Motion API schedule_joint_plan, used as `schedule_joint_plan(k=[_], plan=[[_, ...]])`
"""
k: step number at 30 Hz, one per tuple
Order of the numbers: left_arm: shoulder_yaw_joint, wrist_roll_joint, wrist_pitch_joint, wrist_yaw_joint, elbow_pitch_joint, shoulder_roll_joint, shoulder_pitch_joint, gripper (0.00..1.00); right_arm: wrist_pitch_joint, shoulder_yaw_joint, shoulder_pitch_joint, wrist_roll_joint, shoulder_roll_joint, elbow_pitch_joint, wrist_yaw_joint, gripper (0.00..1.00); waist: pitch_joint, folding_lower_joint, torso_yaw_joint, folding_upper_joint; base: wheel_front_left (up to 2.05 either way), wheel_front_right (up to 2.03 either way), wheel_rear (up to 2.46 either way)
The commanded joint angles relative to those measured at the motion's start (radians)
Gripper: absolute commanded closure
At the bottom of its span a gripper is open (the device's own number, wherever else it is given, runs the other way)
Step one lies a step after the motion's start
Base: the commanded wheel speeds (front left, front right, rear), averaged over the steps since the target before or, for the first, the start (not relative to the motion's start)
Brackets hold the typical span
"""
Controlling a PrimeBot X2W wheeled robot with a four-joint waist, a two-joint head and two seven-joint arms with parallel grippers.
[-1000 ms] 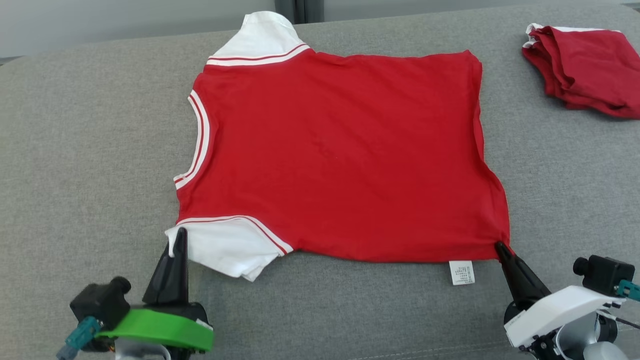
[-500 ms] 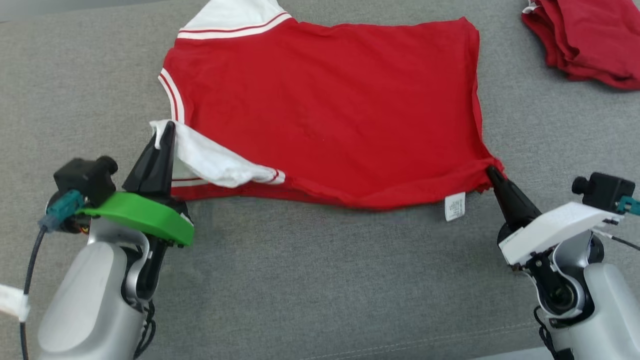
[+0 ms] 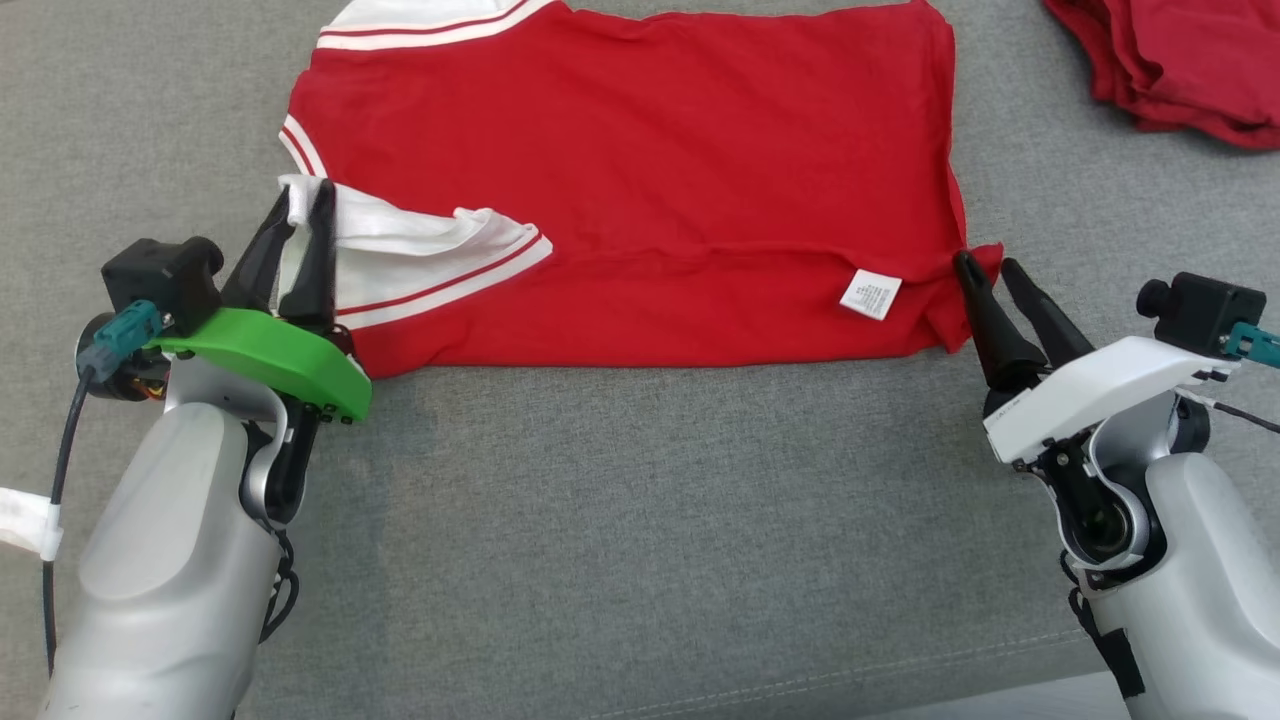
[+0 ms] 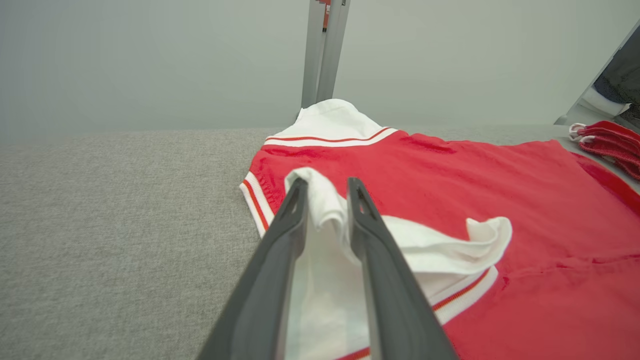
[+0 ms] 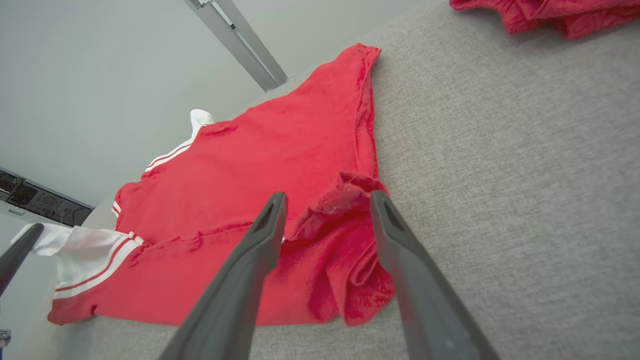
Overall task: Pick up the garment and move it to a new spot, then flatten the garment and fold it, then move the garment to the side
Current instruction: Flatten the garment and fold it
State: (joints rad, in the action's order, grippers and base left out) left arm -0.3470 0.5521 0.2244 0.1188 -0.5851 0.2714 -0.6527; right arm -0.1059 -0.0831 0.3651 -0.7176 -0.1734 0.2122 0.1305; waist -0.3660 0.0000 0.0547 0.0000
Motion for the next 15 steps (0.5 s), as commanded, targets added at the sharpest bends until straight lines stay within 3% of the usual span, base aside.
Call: schedule_joint_plan(k=[1, 7, 15], plan=[[0.005, 0.000, 0.015, 0.003, -0.011, 0.000, -0.006, 0.00, 0.029, -0.015, -0.012, 0.029, -0.027, -0.005, 0.000, 0.00, 0.008, 0.0000, -0.007, 0.0000, 0.00, 0.00, 0.00], [0.025, -0.002, 0.038, 0.005, 0.000, 0.002, 0.079, 0.00, 0.120, -0.062, -0.076, 0.084, -0.087, -0.004, 0.000, 0.00, 0.028, 0.0000, -0.022, 0.0000, 0.00, 0.00, 0.00], [0.036, -0.009, 0.041, 0.001, -0.003, 0.001, 0.193, 0.00, 0.163, -0.070, -0.097, 0.107, -0.085, 0.042, 0.000, 0.00, 0.025, 0.0000, -0.038, 0.0000, 0.00, 0.00, 0.00]])
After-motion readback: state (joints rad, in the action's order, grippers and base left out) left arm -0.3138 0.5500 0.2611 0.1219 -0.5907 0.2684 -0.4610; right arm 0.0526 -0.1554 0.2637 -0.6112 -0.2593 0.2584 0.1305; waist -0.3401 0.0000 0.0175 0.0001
